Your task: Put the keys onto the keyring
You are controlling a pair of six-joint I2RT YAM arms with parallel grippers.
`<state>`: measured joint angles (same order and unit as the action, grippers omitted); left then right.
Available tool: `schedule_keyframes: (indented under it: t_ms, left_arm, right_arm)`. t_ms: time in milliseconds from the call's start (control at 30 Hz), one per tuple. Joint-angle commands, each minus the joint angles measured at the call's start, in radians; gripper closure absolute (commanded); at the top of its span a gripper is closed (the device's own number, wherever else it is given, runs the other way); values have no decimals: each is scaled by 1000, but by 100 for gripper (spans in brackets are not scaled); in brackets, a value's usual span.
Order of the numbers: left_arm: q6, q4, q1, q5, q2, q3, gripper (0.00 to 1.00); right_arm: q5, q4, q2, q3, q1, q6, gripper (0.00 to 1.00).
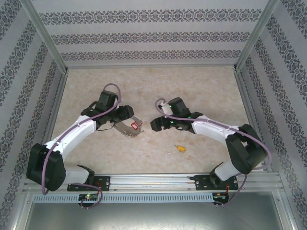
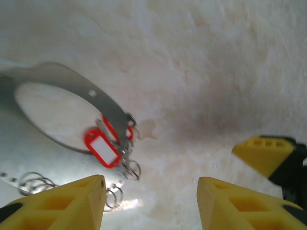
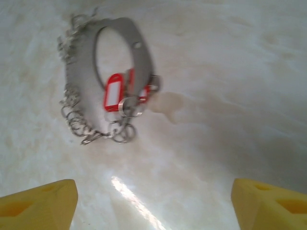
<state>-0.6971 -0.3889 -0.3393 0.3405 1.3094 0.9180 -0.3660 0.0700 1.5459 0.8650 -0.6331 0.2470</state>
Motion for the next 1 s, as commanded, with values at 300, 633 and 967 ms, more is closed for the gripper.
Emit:
schedule_keyframes:
  t_ms: [300,633,967]
  left_arm:
    - [42,65,166,140,-98,-129,45]
    - [64,91,169,141,-92,-138,45]
    - [62,101,172,148,-83,-137,46]
  right_arm:
    - [39,-12,216,165,-165,-218,44]
    - [-8,32,307,251,-142,-203,61]
    - [38,106,352,271,-158,-242,66]
